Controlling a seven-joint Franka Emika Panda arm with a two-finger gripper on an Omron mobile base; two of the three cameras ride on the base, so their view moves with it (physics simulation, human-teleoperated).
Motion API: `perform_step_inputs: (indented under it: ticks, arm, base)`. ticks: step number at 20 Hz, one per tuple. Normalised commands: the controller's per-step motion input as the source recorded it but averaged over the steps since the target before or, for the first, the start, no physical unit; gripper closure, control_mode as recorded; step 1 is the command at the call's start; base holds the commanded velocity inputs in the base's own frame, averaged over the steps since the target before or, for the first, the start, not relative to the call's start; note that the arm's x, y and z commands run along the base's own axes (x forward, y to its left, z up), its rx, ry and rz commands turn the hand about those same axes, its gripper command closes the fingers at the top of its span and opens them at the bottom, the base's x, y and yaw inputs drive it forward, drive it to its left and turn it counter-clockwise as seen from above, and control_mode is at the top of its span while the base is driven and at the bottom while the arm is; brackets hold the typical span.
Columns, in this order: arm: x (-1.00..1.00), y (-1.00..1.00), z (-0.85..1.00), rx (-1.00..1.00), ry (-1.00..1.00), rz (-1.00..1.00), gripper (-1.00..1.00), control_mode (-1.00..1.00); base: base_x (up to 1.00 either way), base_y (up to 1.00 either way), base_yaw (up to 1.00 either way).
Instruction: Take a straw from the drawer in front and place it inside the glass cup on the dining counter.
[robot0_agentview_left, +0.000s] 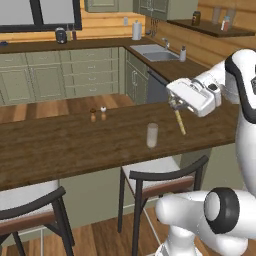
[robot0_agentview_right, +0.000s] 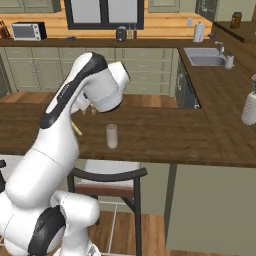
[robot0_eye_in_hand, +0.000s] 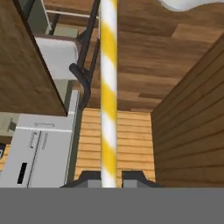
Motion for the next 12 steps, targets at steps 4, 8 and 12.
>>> perform_step_inputs:
  ticks: [4,8,12]
  arm:
    - [1.0,-0.27,0.0,0.22,0.25,0.03,1.0,-1.0]
    - [0.93,-0.26,0.17,0.16,0.18,0.05,1.0,-1.0]
    - [0.94,-0.13,0.23,0.07,0.05,0.0,1.0,-1.0]
  base:
    - [0.0,0.0,0.0]
    - [0.0,0.0,0.0]
    - [0.0,0.0,0.0]
